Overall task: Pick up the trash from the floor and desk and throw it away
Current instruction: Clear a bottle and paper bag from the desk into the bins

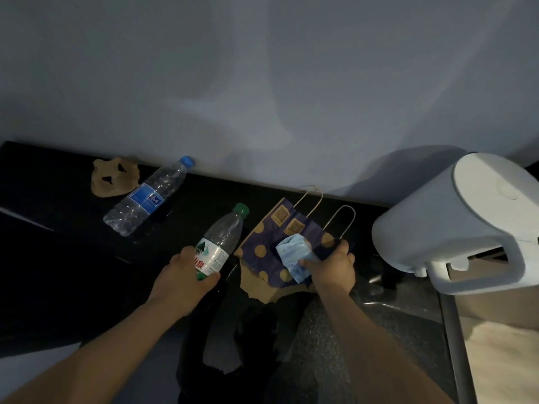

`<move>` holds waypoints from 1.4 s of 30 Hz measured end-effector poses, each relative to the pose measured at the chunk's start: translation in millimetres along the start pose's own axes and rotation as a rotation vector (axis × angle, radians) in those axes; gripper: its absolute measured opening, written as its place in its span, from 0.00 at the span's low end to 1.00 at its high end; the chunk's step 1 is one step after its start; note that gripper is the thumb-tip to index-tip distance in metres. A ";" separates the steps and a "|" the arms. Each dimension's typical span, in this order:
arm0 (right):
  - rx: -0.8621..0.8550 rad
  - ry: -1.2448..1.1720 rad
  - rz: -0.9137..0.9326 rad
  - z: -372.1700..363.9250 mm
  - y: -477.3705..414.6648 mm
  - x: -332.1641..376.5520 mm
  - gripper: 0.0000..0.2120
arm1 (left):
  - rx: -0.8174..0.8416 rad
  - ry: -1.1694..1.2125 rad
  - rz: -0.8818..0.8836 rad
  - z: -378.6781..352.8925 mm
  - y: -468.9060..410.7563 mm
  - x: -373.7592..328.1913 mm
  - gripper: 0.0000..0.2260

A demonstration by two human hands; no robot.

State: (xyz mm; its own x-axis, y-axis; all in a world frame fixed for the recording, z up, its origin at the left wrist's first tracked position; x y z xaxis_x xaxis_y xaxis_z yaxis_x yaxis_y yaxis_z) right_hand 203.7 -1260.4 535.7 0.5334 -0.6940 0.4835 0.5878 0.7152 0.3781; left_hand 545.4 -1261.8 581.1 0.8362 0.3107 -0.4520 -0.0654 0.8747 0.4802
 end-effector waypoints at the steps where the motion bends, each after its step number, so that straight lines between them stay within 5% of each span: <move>1: -0.018 -0.026 0.034 1.5 3.0 1.2 0.48 | -0.007 -0.002 -0.011 0.2 1.5 0.0 0.26; 14: -0.017 -0.234 0.077 -10.5 54.1 2.7 0.45 | -0.023 -0.024 -0.118 16.6 25.6 13.5 0.25; 24: -0.217 -0.341 0.243 61.3 133.0 14.8 0.41 | -0.063 0.009 -0.206 56.5 66.8 11.2 0.26; 32: -0.391 -0.377 0.355 164.6 240.9 1.3 0.42 | -0.022 0.058 -0.505 68.0 130.0 -45.9 0.27; 42: -0.655 -0.548 0.230 271.5 361.4 -91.8 0.43 | 0.136 0.141 -0.840 40.3 246.1 -145.1 0.23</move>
State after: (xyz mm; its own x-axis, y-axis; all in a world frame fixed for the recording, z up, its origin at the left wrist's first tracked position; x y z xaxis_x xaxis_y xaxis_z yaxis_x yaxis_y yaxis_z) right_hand 202.0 -915.8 842.3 0.4137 -0.2812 0.8659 0.8217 0.5248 -0.2222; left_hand 429.9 -1106.5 795.1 0.5025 -0.3682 -0.7823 0.6178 0.7859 0.0270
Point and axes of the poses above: each hand's wrist, its own y-axis away from the middle knuckle, its own z-axis out of the back of the hand, x = y × z, the point moved 10 cm from there along -y, towards the middle knuckle, and after that the axes turned 2 degrees about -y, right-handed, at the moved point
